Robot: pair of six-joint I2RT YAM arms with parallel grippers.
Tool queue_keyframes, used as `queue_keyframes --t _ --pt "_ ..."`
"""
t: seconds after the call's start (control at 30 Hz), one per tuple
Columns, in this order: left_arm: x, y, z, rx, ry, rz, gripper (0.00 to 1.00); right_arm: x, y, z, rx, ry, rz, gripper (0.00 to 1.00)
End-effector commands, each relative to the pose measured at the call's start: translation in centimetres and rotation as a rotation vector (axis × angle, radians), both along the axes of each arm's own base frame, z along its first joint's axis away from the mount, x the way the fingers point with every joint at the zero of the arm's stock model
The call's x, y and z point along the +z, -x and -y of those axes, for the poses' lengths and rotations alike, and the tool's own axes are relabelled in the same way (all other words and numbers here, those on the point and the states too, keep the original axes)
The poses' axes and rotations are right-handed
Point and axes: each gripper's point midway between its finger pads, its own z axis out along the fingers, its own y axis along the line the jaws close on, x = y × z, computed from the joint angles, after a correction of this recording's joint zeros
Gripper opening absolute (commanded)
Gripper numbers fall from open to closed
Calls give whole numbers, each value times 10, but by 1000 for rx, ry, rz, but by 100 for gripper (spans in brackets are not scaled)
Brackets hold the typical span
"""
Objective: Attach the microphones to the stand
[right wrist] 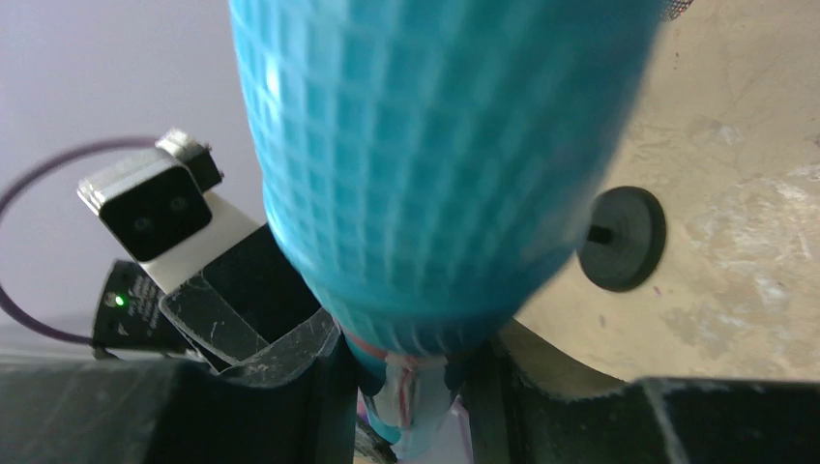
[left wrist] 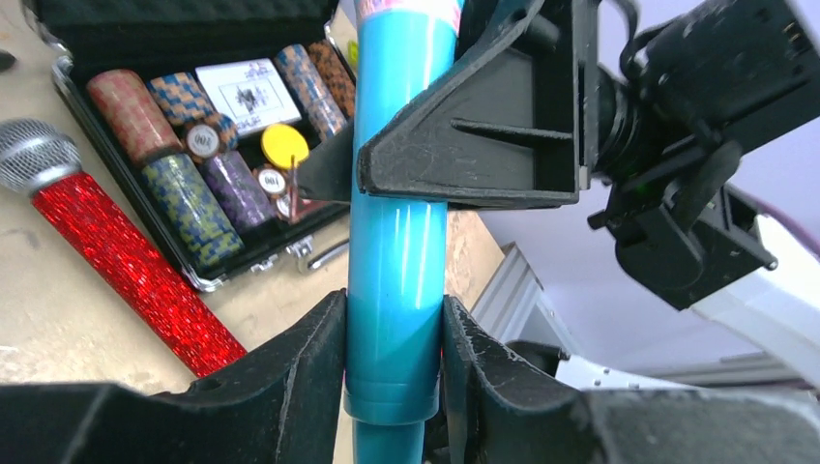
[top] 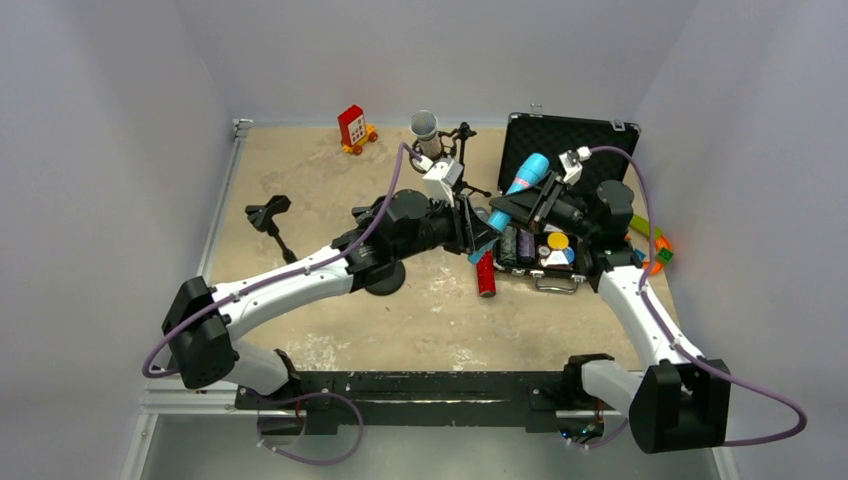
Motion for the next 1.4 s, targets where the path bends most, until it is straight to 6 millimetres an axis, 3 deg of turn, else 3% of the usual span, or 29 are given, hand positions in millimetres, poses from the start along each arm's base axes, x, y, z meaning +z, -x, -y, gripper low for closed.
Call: queue_keyframes --t 0.0,0.03,0.1,0.23,0.33,0.43,0.57,0.67,0.83,0.93,1.07,1.37 --pt "9 11 5 -52 78 6 0 15 -4 2 -22 12 90 21" --pt "7 12 4 -56 78 5 0 15 -3 2 -19 13 98 9" --pt "2 15 3 -67 73 -1 5 15 -2 2 -8 33 125 0" --pt "3 31 2 -153 59 23 51 14 2 4 20 156 252 0" --pt "11 44 -8 -215 59 89 69 13 13 4 94 277 413 0" --pt "20 56 -21 -283 55 145 73 8 36 1 248 379 619 0" --pt "36 70 -40 -346 30 250 75 1 73 -5 476 361 767 0" --pt "39 80 -46 -401 -1 303 76 2 87 -5 536 345 819 0" --pt "37 82 -50 -386 31 344 76 3 97 -8 568 386 891 0" --pt "49 76 -45 -361 67 335 77 -4 103 -12 613 407 931 0" --pt "65 65 -28 -323 182 313 78 2 112 -15 647 361 966 0" --pt "85 51 -5 -319 254 432 85 0 121 -21 689 326 968 0"
